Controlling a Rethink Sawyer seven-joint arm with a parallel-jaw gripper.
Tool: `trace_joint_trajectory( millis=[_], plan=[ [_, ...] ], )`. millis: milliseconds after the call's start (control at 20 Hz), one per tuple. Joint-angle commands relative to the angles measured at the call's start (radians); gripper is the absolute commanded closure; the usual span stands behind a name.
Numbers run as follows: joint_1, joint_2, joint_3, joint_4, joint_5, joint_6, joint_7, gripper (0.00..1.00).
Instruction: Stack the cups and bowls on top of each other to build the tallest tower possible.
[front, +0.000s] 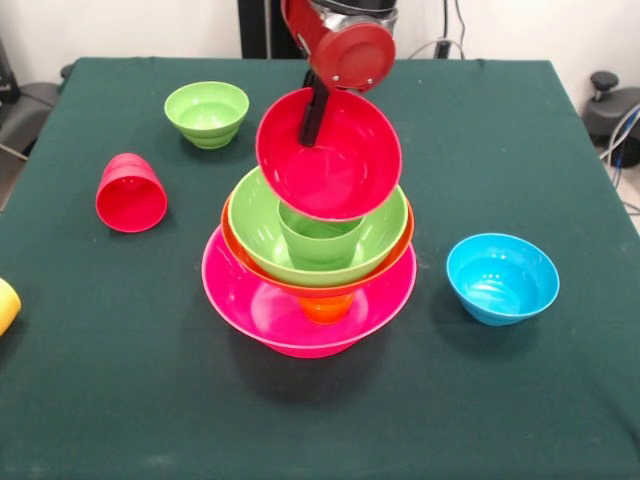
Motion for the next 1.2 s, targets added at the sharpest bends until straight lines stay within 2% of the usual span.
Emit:
trace_joint_trajectory(
  millis=[50,1200],
  plan=[
    [0.023,0.020,0.090,0.001,-0.032,0.098,-0.036,1.00],
    [0.005,0.031,0.088,-0.022,-0.032,0.093,-0.047,1.00]
  ],
)
